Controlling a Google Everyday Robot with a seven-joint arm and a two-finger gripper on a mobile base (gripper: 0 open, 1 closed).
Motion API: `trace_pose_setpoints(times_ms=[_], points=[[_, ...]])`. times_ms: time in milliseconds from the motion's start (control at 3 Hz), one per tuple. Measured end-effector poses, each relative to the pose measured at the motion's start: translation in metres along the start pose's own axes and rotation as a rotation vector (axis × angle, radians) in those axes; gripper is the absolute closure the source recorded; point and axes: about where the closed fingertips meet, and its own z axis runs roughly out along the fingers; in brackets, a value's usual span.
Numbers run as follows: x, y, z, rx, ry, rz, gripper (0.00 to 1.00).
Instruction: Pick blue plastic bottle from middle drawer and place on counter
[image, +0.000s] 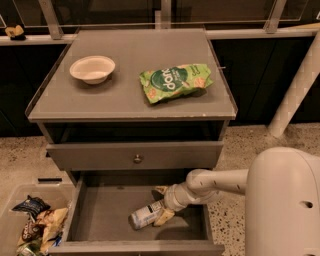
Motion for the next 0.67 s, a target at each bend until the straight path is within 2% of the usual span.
trace_pose_setpoints(times_ms=[667], points=[[0.0000,0.0000,0.0001,0.000,0.000,0.000,0.65]])
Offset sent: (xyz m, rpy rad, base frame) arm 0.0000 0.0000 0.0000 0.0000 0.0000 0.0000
